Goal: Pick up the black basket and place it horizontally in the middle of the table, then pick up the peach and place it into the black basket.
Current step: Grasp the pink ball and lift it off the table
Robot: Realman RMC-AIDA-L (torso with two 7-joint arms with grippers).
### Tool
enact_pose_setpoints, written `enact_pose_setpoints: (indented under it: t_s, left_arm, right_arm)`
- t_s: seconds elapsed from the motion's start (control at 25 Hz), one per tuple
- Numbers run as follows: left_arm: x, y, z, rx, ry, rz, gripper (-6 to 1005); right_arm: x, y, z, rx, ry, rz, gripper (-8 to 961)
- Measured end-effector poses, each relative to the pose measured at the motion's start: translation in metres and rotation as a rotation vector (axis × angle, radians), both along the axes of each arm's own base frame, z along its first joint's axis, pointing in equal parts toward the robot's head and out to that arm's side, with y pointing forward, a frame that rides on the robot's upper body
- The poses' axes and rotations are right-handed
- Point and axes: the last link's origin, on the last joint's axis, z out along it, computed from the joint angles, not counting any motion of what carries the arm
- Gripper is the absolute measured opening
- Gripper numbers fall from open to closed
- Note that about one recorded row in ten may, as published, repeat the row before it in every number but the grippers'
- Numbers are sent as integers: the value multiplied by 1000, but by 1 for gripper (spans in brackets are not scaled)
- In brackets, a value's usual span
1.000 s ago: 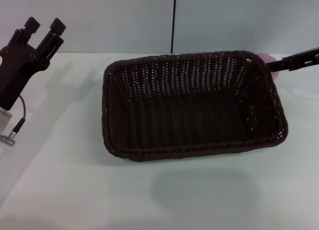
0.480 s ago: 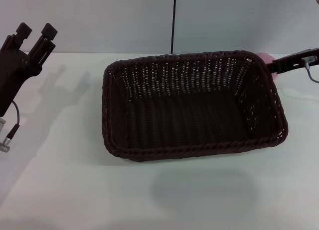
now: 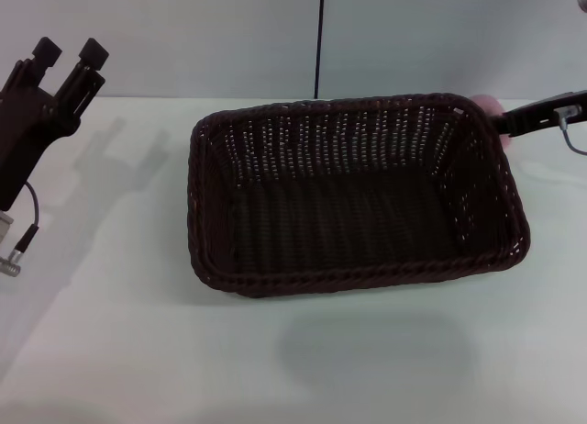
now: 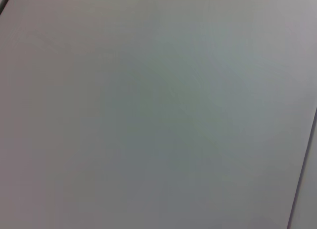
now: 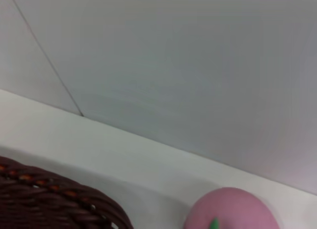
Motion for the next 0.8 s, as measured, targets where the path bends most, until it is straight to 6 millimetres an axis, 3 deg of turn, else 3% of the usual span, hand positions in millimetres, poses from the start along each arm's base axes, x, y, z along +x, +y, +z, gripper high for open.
enact_pose_setpoints:
  t_s: [0.52, 0.8]
  left_arm:
    - [-2, -4, 0, 0, -3, 7, 785]
    - [-4, -6, 1, 7, -7, 7, 785]
  right_arm:
    - [5, -4, 5, 41, 35, -10, 86]
    - [4, -10, 25, 136, 199, -5, 35]
